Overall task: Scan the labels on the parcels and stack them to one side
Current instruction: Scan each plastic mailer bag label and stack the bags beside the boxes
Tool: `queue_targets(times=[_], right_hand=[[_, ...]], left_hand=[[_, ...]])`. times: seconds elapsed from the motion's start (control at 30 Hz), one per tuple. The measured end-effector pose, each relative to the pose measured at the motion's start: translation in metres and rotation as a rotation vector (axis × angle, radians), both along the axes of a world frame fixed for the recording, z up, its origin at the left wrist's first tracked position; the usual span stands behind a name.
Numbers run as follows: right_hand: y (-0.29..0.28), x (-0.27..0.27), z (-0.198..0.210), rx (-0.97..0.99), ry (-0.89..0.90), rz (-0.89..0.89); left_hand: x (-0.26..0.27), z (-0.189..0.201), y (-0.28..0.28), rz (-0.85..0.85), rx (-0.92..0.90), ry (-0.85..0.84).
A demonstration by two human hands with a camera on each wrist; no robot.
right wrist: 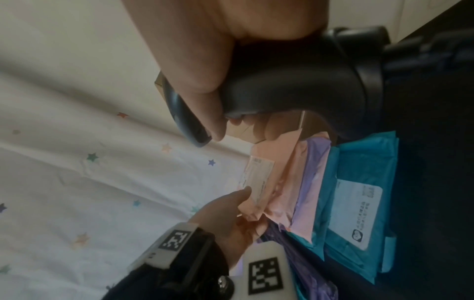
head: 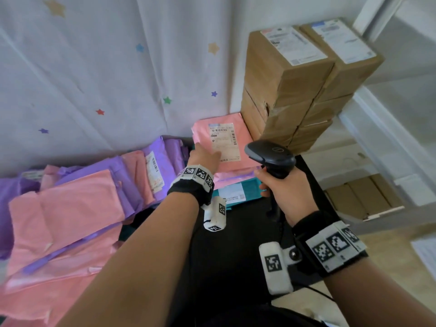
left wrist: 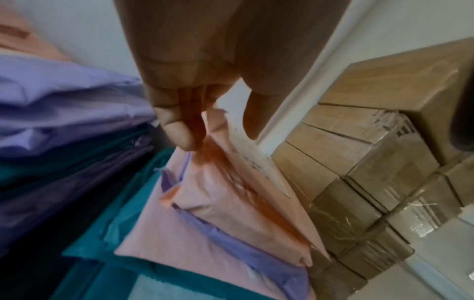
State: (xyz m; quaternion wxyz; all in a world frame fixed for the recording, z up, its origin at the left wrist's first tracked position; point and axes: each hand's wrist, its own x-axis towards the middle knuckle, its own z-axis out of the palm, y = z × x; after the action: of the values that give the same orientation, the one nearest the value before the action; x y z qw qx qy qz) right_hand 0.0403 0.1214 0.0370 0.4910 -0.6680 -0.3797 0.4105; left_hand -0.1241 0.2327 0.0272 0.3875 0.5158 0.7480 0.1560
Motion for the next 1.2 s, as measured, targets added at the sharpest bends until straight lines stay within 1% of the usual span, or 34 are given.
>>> queue_targets(times=[0.17, 0.3, 0.37, 0.53, 0.63, 0.7, 0.8, 0.9, 1.0, 1.1, 1.2], right_hand=[[-0.001, -0.021, 0.003, 0.028, -0.002, 0.037], [-0.003, -0.054, 0.008, 0.041, 0.025, 0.082], [-0.006, -0.074, 0.009, 0.045, 0.01, 0.118], [-0.018, -0.126, 0.006, 0.035, 0.052, 0.196], [-0.023, -0.153, 0.008, 0.041, 0.067, 0.236], [-0.026, -0.168, 0.009, 0.05, 0.068, 0.252], [-0.03, -0.188, 0.01, 0.061, 0.073, 0.257], [-0.036, -0.203, 0.01, 0.054, 0.092, 0.249], [-0.041, -0.211, 0.008, 0.038, 0.1, 0.221], [-0.045, -0.211, 0.01, 0.035, 0.088, 0.213], [-0.043, -0.206, 0.013, 0.039, 0.06, 0.216]], left_hand=[[-0.029, 0.015, -0.022, -0.018, 0.203, 0.074], [-0.077, 0.02, -0.054, -0.064, 0.285, 0.182], [-0.108, 0.019, -0.073, -0.067, 0.304, 0.266], [-0.194, 0.017, -0.116, -0.04, 0.26, 0.436], [-0.237, 0.014, -0.134, -0.042, 0.182, 0.531], [-0.256, 0.011, -0.142, -0.054, 0.112, 0.586], [-0.275, 0.005, -0.147, -0.109, 0.067, 0.581], [-0.284, 0.002, -0.145, -0.163, 0.077, 0.548], [-0.285, 0.001, -0.142, -0.218, 0.092, 0.568], [-0.283, 0.004, -0.14, -0.221, 0.124, 0.594], [-0.278, 0.013, -0.139, -0.177, 0.186, 0.586]])
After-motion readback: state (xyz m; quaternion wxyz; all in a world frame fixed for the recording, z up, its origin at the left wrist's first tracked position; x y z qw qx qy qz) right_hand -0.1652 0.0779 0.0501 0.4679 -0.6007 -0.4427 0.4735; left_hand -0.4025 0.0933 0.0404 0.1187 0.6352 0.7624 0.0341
